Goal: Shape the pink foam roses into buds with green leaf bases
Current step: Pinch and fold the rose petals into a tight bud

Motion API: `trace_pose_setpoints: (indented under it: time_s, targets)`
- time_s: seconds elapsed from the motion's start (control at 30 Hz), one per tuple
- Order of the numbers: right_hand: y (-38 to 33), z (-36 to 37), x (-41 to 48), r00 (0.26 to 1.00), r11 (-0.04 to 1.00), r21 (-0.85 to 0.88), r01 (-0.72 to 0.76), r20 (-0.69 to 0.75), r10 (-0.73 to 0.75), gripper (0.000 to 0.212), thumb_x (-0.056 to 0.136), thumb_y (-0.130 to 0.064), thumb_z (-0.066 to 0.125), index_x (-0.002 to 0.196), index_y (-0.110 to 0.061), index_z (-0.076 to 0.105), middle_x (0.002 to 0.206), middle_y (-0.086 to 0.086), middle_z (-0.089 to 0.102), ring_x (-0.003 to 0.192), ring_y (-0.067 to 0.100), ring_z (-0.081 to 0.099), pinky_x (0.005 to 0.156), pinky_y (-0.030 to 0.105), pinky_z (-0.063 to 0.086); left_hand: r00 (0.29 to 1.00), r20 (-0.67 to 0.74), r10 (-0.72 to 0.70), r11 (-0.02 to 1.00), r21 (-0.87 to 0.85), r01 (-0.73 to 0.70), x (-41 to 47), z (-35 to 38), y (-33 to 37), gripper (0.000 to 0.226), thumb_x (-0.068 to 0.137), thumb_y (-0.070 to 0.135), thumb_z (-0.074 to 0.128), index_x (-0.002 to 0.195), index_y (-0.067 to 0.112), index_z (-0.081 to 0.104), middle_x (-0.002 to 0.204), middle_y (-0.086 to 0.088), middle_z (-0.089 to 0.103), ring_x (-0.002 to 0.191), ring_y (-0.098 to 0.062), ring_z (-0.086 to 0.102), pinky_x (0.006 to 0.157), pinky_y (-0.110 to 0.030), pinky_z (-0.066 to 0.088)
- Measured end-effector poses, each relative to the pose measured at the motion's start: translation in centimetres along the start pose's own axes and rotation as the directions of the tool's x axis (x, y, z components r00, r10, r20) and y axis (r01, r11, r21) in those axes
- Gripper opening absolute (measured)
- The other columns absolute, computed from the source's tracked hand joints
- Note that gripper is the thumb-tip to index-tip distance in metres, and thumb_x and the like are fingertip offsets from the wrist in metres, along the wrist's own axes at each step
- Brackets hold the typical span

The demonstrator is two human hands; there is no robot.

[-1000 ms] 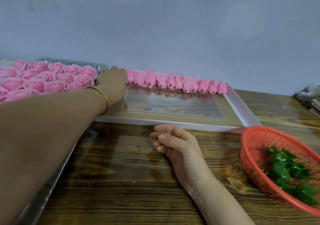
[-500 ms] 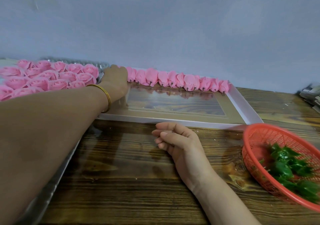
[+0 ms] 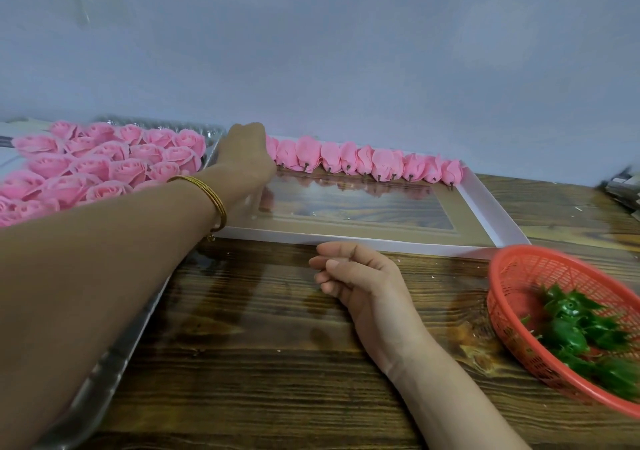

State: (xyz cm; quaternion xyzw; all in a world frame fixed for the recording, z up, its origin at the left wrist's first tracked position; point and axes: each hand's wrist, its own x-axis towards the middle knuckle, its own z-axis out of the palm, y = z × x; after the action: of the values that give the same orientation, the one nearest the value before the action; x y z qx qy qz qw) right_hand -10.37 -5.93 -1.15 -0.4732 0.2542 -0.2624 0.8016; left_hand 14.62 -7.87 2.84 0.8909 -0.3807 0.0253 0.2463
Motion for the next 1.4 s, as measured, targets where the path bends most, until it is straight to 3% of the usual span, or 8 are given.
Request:
trace_pose_setpoints:
  time_s: [0.13, 0.33, 0.43, 0.5, 0.77, 0.93, 1.17, 1.4]
  targets:
    - [0.0, 0.0, 0.0, 1.000, 1.000, -0.004, 0.003, -0.007, -0.003, 0.032, 0.063, -0.009, 0.067, 0.094, -0.001, 0.070, 0.085, 0.013, 0.071, 0.066, 0.012, 0.063, 0.063, 0.019, 0.051, 0.996, -0.090, -0.014, 0.978, -0.208, -0.005, -1.1, -0.5, 2.1, 0.028, 0.081, 0.008, 0.066, 0.109, 0.005, 0.060, 0.111, -0.013, 0.059, 0.101, -0.031, 0.056, 0.072, -0.030, 0.037]
    - [-0.1, 0.1, 0.0, 1.000, 1.000, 0.009, 0.005, -0.024, -0.005, 0.031, 0.063, -0.008, 0.067, 0.094, -0.002, 0.069, 0.084, 0.012, 0.070, 0.065, 0.013, 0.062, 0.062, 0.019, 0.051, 0.993, -0.120, -0.015, 0.878, -0.477, -0.044, -5.3, -1.2, 7.2, 0.016, 0.081, 0.012, 0.067, 0.091, 0.015, 0.056, 0.071, 0.007, 0.046, 0.078, -0.020, 0.048, 0.055, -0.026, 0.027]
    - [-0.2, 0.1, 0.0, 0.998, 0.999, 0.038, 0.020, -0.067, -0.018, 0.018, 0.077, 0.000, 0.066, 0.095, -0.001, 0.068, 0.081, 0.012, 0.069, 0.065, 0.014, 0.061, 0.060, 0.019, 0.052, 0.997, -0.080, -0.006, 0.813, -0.581, -0.042, -7.9, -1.2, 8.8, 0.020, 0.078, 0.013, 0.069, 0.093, 0.015, 0.057, 0.074, 0.004, 0.055, 0.070, -0.020, 0.054, 0.054, -0.019, 0.038]
    - [-0.3, 0.1, 0.0, 0.989, 0.995, 0.081, 0.062, -0.142, -0.050, 0.011, 0.087, 0.001, 0.058, 0.094, -0.002, 0.066, 0.077, 0.011, 0.068, 0.063, 0.014, 0.060, 0.059, 0.020, 0.051, 0.998, -0.065, -0.022, 0.754, -0.657, -0.026, -9.4, -0.9, 9.3, 0.023, 0.076, 0.011, 0.071, 0.095, 0.014, 0.059, 0.080, -0.001, 0.060, 0.074, -0.023, 0.059, 0.064, -0.027, 0.047]
    - [-0.7, -0.4, 0.5, 0.937, 0.967, 0.145, 0.209, -0.312, -0.155, 0.014, 0.092, -0.008, 0.057, 0.100, 0.001, 0.064, 0.075, 0.011, 0.067, 0.067, 0.018, 0.061, 0.066, 0.028, 0.048, 0.990, -0.084, -0.111, 0.644, -0.765, 0.007, -14.9, 1.4, 8.0, 0.030, 0.075, 0.022, 0.082, 0.078, 0.030, 0.054, 0.076, 0.010, 0.061, 0.060, 0.001, 0.056, 0.052, -0.009, 0.040]
    - [-0.3, -0.4, 0.5, 0.944, 0.979, 0.071, 0.193, -0.287, -0.165, 0.011, 0.088, -0.006, 0.062, 0.095, 0.000, 0.068, 0.074, 0.009, 0.068, 0.068, 0.015, 0.062, 0.069, 0.030, 0.048, 0.990, -0.064, -0.128, 0.579, -0.815, 0.023, -17.4, 2.1, 7.1, 0.031, 0.076, 0.011, 0.081, 0.080, 0.032, 0.058, 0.085, 0.008, 0.066, 0.072, 0.002, 0.063, 0.056, -0.009, 0.045]
    - [0.0, -0.4, 0.1, 0.952, 0.985, -0.032, 0.167, -0.256, -0.169, 0.021, 0.081, 0.005, 0.067, 0.101, 0.008, 0.067, 0.099, 0.032, 0.068, 0.094, 0.041, 0.066, 0.097, 0.054, 0.047, 0.996, -0.015, -0.089, 0.526, -0.850, 0.034, -18.7, 2.5, 6.0, 0.031, 0.077, 0.004, 0.079, 0.088, 0.028, 0.063, 0.096, 0.005, 0.068, 0.091, -0.008, 0.067, 0.073, -0.021, 0.056]
    - [0.2, -0.7, 0.4, 0.945, 0.980, -0.042, 0.192, -0.260, -0.197, 0.018, 0.080, 0.006, 0.069, 0.098, 0.004, 0.068, 0.092, 0.028, 0.070, 0.093, 0.041, 0.066, 0.097, 0.055, 0.048, 0.999, 0.033, -0.041, 0.408, -0.912, 0.047, -18.9, 2.4, 5.4, 0.030, 0.074, -0.002, 0.078, 0.091, 0.021, 0.067, 0.096, -0.003, 0.073, 0.095, -0.016, 0.070, 0.083, -0.032, 0.058]
